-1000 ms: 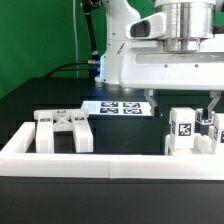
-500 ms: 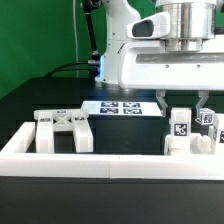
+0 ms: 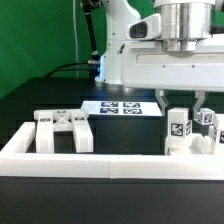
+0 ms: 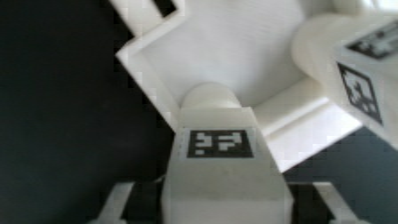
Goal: Assemble chair
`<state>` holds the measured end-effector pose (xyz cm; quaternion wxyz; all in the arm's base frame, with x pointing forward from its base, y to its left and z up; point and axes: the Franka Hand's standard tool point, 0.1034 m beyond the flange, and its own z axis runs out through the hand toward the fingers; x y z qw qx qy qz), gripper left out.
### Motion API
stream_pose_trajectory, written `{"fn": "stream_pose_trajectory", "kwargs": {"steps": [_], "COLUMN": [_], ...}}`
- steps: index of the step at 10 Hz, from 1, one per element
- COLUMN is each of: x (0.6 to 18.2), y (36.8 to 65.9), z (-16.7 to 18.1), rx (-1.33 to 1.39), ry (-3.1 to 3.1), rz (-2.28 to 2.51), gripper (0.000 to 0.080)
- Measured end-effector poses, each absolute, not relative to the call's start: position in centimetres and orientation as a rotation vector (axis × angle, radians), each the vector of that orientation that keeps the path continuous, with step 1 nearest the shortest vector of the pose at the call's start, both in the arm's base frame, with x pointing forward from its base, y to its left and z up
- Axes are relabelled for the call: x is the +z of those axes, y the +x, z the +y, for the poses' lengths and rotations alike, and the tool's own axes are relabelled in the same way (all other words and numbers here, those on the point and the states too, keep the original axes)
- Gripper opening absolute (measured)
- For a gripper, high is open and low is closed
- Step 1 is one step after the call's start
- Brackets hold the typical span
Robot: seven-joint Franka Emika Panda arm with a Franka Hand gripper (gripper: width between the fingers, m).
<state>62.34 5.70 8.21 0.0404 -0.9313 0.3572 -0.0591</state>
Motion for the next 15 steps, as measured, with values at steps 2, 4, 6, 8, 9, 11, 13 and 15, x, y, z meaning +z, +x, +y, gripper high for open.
{"fn": "stream_pose_trajectory", "kwargs": {"steps": [2, 4, 6, 8, 9, 11, 13, 15], "x": [8.2, 8.21, 8.24, 8.23, 8.23, 8.37, 8.35, 8.34], "y": [62.34, 62.34, 62.43, 62.41, 62.42, 62.47, 62.5, 62.48], "z": [5.69, 5.86, 5.89, 5.93, 5.92, 6.16, 6.32, 6.39], "rx": [-0.162, -0.141, -0.106, -0.104, -0.109, -0.118, -0.154, -0.175], "ry": [-2.707, -2.502, -2.271, -2.256, -2.301, -2.398, -2.632, -2.786], "rz": [1.367, 1.69, 1.944, 1.961, 1.911, 1.796, 1.464, 1.185], "gripper": [0.0291, 0.0291, 0.0291, 0.0399, 0.0537, 0.0614, 0.0648, 0.0649]}}
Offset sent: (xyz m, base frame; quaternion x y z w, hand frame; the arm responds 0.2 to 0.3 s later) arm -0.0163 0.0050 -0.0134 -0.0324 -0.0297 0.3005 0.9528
